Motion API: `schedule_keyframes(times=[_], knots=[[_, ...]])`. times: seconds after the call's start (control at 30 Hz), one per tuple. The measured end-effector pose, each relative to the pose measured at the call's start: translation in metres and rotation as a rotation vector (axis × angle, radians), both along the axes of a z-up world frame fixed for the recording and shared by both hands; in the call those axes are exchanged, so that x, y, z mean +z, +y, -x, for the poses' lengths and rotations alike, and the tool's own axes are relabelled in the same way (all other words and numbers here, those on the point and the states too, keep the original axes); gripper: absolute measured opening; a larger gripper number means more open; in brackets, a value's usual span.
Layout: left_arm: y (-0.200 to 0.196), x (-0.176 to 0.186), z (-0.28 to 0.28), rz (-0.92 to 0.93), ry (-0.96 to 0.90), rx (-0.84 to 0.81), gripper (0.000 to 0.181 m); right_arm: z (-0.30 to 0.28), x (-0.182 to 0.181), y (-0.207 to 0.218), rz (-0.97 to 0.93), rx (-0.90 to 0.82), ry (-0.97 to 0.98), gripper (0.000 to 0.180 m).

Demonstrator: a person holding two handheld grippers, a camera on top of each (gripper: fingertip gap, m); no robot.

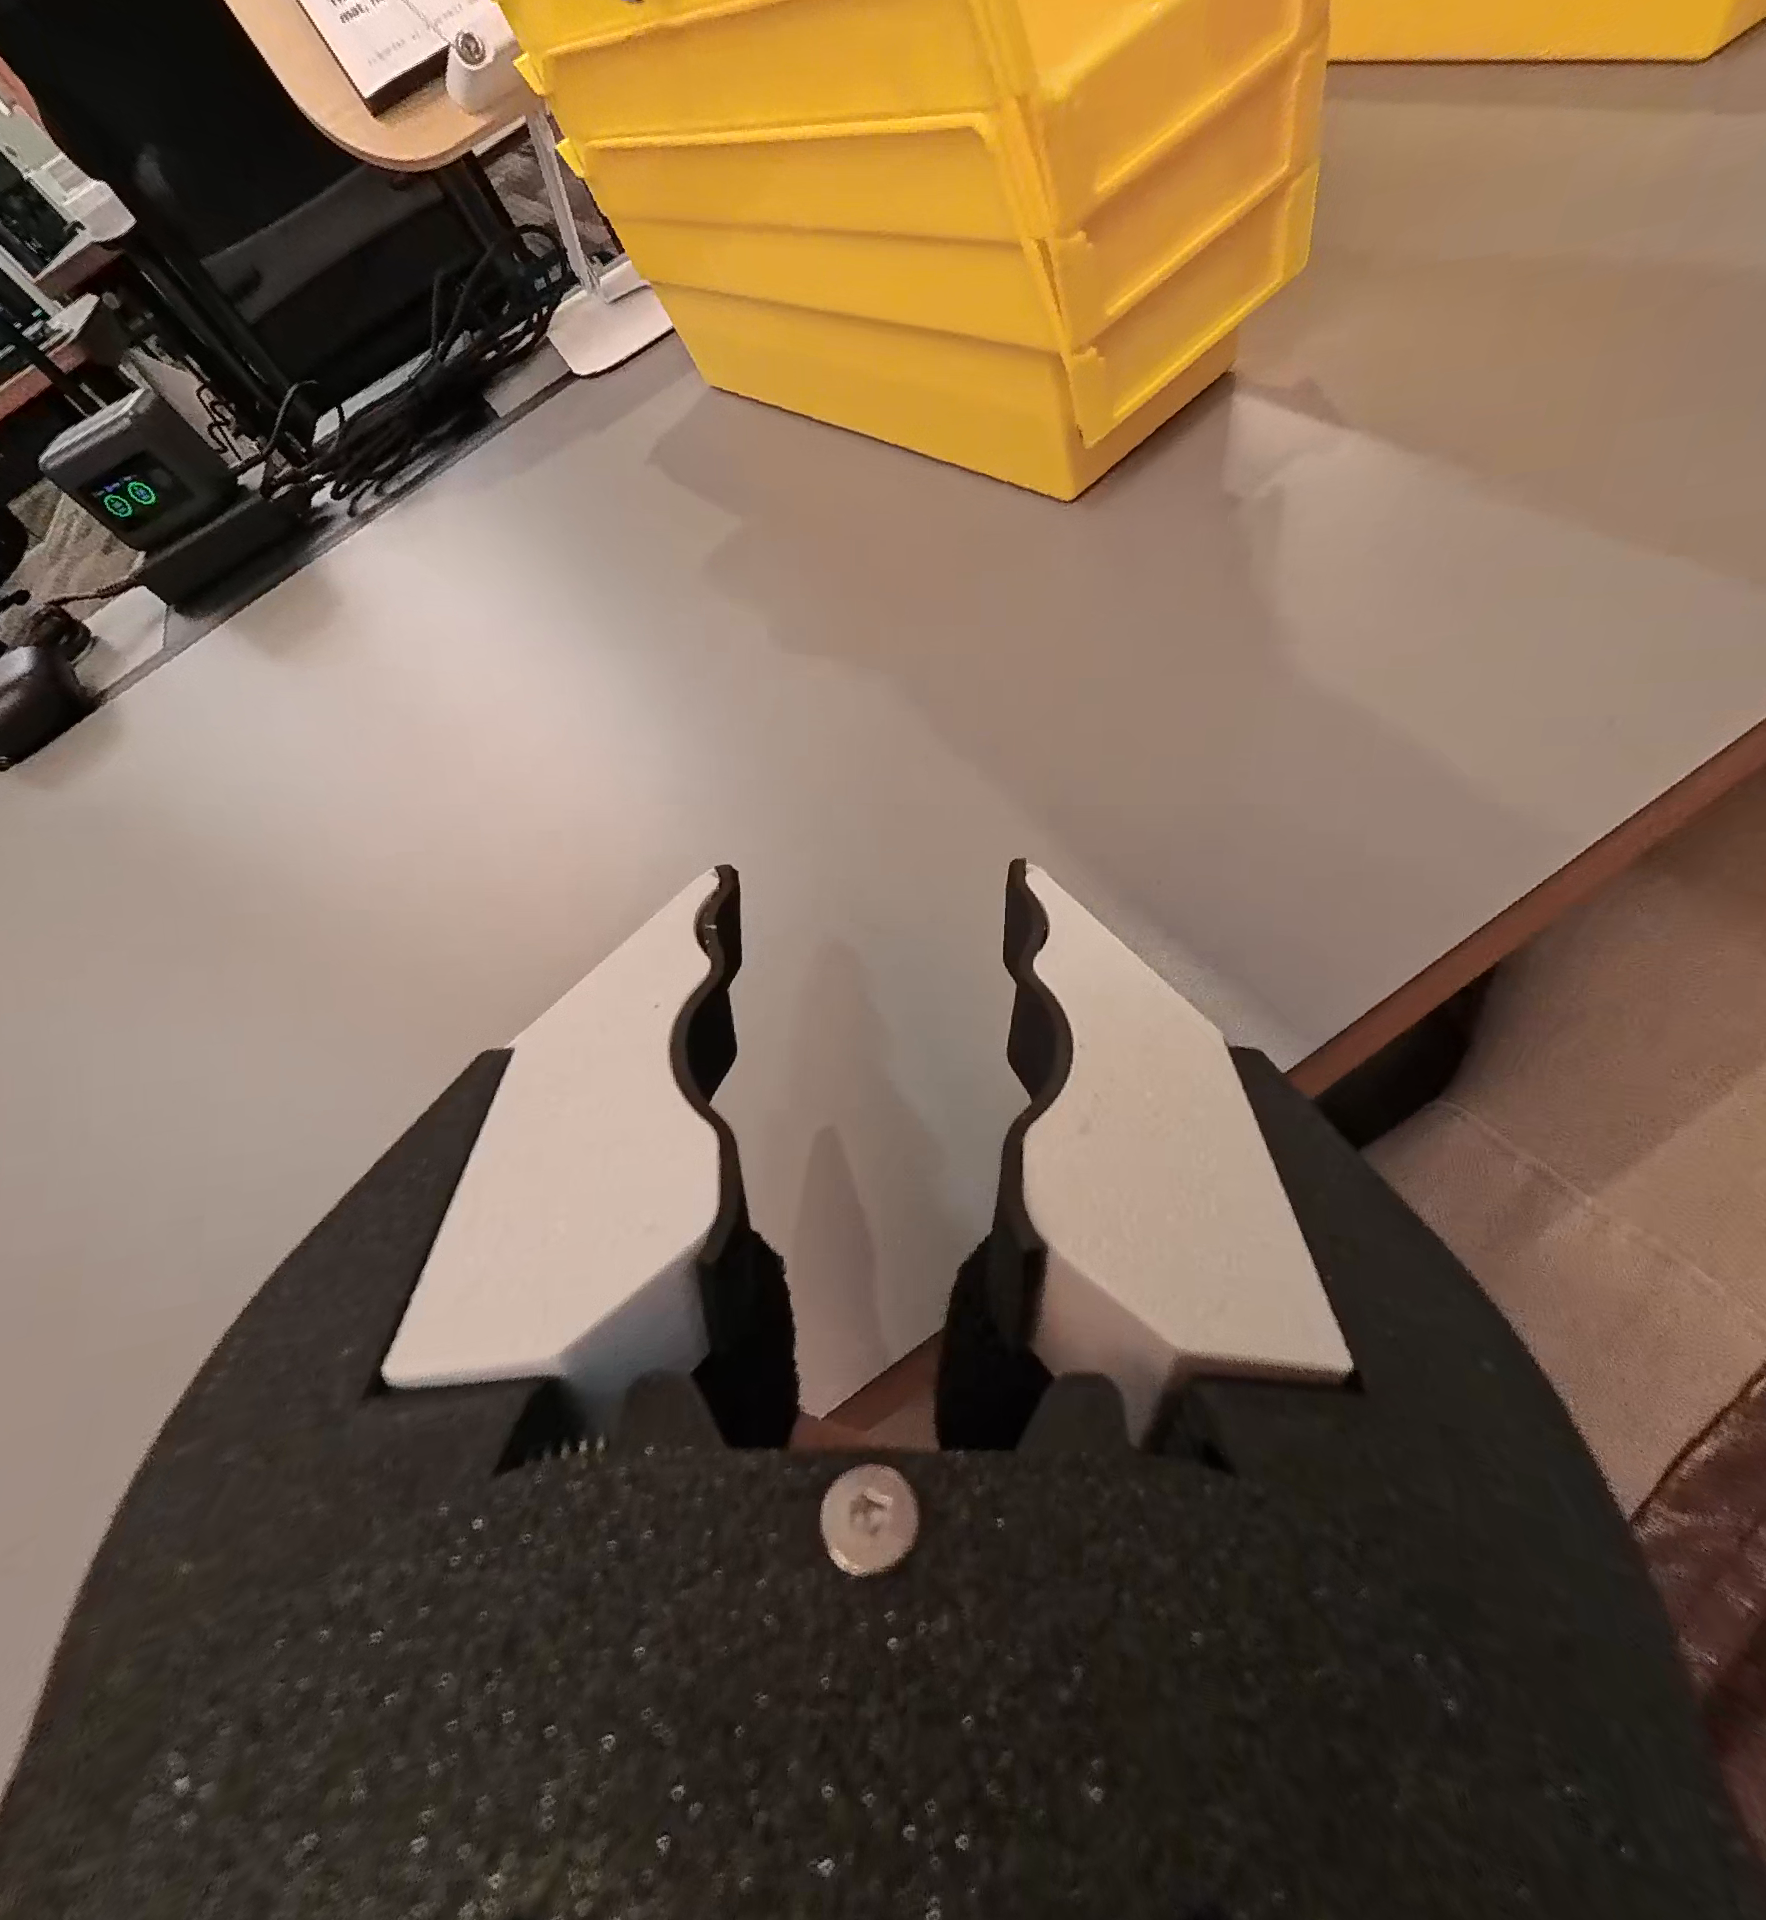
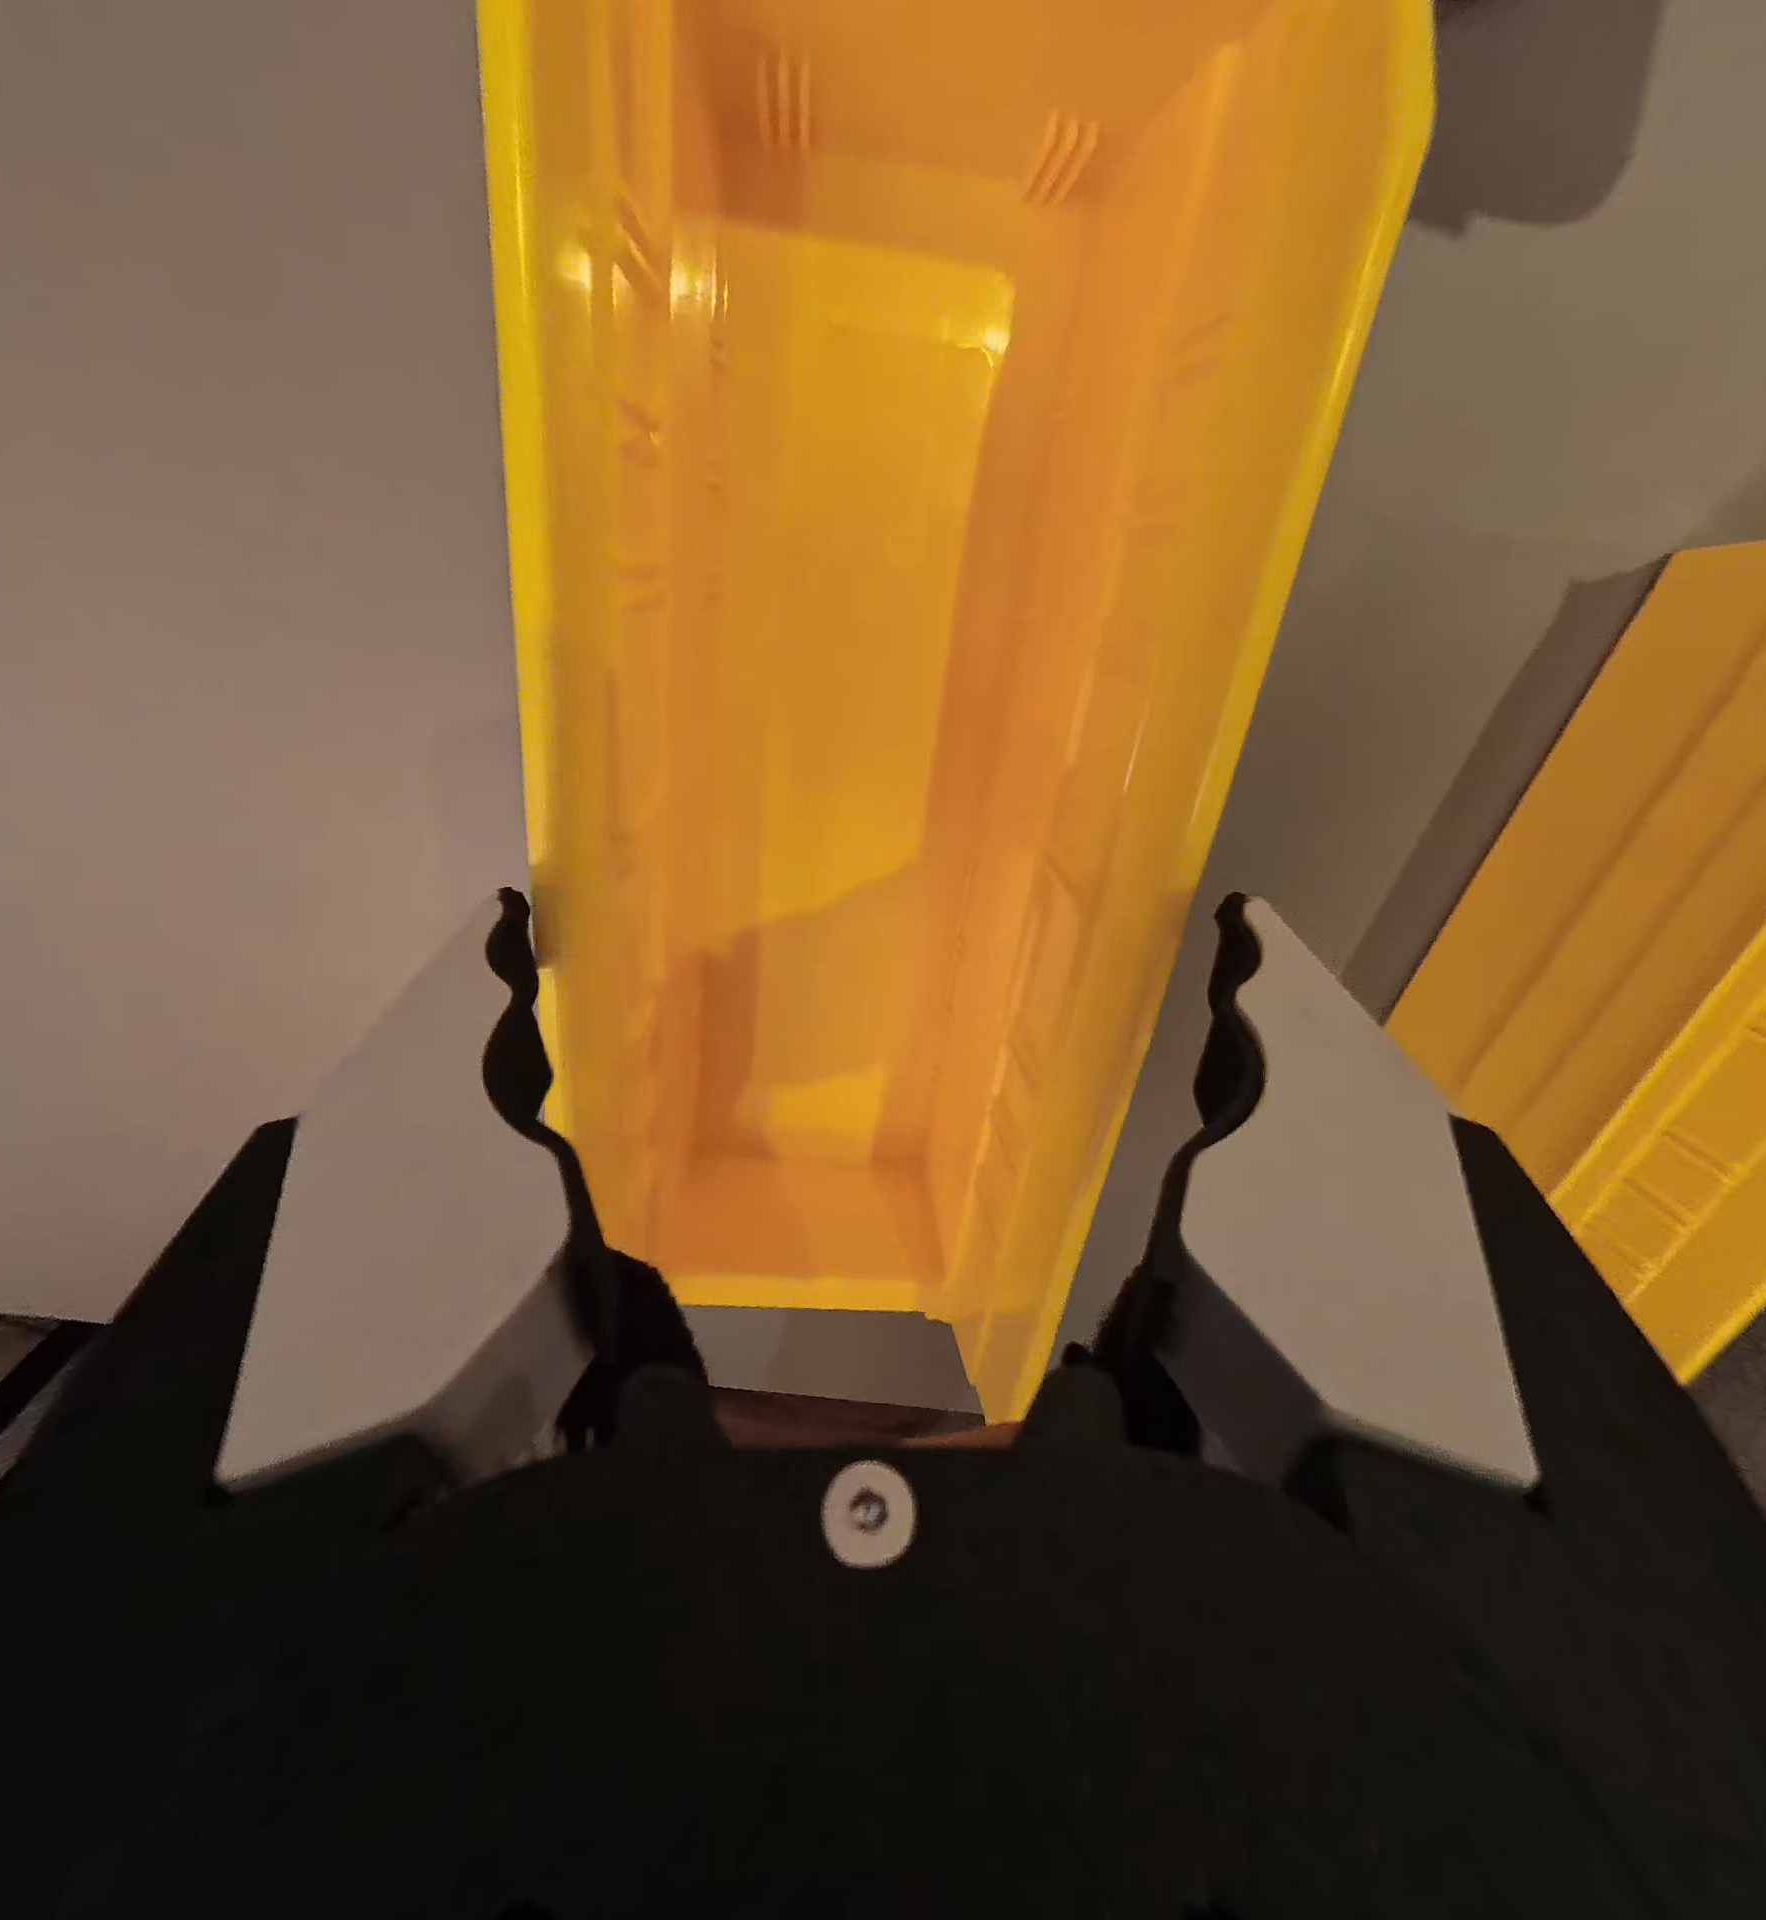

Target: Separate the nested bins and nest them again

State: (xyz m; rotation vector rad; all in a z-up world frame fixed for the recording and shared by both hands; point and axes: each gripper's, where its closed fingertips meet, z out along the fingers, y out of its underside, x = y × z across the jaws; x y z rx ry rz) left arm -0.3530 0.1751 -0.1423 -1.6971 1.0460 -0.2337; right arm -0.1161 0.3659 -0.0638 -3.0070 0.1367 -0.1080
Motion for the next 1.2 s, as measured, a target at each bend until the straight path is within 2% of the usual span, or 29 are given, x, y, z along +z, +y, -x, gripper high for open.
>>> schedule_keyframes(times=[0.37, 0.73, 0.93, 1.2], knots=[[0.001, -0.001, -0.002, 0.023, -0.015, 0.000, 0.049, 0.004, 0.003, 0.000, 0.024, 0.010, 0.013, 0.101], [0.001, 0.000, -0.002, 0.032, -0.026, -0.002, 0.049, 0.001, 0.016, 0.001, -0.004, -0.004, 0.025, 0.098], [0.001, -0.001, -0.003, 0.026, -0.018, -0.001, 0.049, -0.002, 0.051, 0.001, -0.026, -0.001, 0.024, 0.099], [-0.001, 0.000, -0.004, 0.024, -0.018, -0.006, 0.049, -0.031, 0.128, -0.010, -0.095, -0.021, -0.018, 0.100]])
